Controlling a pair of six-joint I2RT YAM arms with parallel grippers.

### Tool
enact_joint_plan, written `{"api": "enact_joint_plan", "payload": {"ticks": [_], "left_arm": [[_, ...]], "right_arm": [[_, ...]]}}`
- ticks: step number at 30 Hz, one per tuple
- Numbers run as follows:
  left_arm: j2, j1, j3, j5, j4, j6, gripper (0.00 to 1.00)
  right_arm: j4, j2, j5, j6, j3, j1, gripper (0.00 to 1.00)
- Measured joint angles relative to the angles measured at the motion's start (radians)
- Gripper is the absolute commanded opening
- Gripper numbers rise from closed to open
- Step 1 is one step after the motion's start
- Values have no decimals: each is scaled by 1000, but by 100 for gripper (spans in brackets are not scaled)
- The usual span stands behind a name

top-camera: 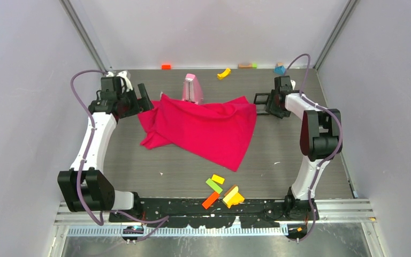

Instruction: Pin the brooch onto the clothing

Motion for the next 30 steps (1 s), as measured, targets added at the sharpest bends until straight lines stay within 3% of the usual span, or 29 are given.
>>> {"api": "enact_joint_plan", "payload": {"ticks": [30], "left_arm": [[-2,0,-2,19,3,-1,94]], "right_arm": [[-6,187,45,-95,220,-29,63]]}}
